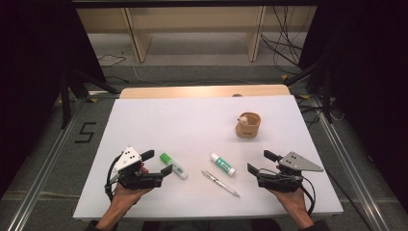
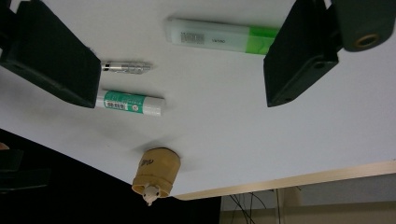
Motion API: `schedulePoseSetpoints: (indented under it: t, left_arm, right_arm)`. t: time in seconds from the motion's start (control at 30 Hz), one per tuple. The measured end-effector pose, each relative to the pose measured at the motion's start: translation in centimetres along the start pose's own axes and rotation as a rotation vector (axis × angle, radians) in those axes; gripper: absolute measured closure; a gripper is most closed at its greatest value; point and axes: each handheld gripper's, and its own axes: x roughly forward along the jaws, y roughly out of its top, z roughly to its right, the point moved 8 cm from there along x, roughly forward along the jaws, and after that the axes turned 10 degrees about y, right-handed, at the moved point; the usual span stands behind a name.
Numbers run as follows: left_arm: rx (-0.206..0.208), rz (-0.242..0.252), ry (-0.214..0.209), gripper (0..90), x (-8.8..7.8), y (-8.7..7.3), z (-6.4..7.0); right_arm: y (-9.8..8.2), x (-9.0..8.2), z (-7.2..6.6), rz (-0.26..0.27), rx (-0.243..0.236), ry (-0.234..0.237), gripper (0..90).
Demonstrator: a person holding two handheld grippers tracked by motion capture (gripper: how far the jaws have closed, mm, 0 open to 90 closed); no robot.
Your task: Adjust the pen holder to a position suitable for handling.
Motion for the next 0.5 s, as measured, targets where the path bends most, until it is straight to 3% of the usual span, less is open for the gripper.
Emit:
schedulePoseSetpoints:
  t: [0.5]
  left_arm:
    - [-0.006,0.002,0.006,10.8,0.06,0.02,-0.17]
  right_arm:
    - [0.09,0.26,0.73,-0.011,0.001,-0.035,21.6]
